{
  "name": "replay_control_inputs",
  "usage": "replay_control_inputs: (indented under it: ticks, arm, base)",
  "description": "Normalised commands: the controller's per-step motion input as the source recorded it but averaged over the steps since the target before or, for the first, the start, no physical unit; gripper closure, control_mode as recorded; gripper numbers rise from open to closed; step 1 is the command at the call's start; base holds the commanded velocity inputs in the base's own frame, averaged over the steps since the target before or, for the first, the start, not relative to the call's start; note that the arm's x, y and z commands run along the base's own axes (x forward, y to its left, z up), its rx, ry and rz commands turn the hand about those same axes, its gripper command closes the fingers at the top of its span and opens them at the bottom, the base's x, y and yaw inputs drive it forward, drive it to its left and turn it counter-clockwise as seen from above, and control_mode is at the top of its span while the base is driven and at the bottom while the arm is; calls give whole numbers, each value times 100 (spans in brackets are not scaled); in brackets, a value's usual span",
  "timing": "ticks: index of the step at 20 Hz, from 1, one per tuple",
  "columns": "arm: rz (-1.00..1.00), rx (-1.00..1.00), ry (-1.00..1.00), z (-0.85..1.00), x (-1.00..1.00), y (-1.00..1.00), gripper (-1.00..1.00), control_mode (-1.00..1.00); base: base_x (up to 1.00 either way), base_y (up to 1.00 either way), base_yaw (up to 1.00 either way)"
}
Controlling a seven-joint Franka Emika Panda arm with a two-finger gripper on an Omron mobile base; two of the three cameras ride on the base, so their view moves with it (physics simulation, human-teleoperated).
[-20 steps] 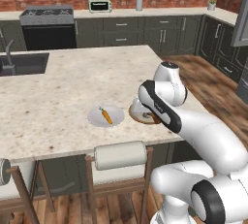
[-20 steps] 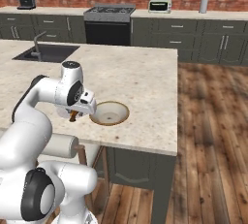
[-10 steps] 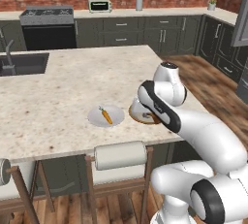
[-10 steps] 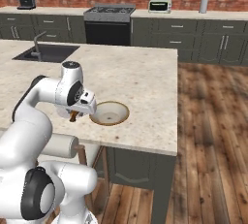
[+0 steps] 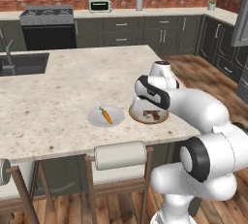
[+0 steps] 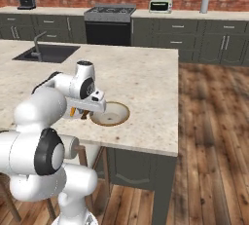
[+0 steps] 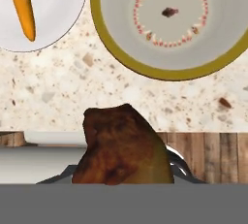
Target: Pick the chicken drumstick and carrot from their plates and place them in the bowl. Then put the bowl in the fridge.
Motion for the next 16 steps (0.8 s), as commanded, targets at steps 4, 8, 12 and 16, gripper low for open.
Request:
replay_control_inputs:
  ticks: [4,8,12,16]
  arm:
    - [0,-1,12,-3,36,-25,100,-100]
    - [0,-2,4,-2,35,-20,100,-100]
    - [0,-4,-3,-29,23,-11,100,-100]
    - [16,0,0,-31,19,-15,100,-100]
  base:
    - [0,0,0]
    - [0,0,0]
    - [0,0,0]
    - [0,0,0]
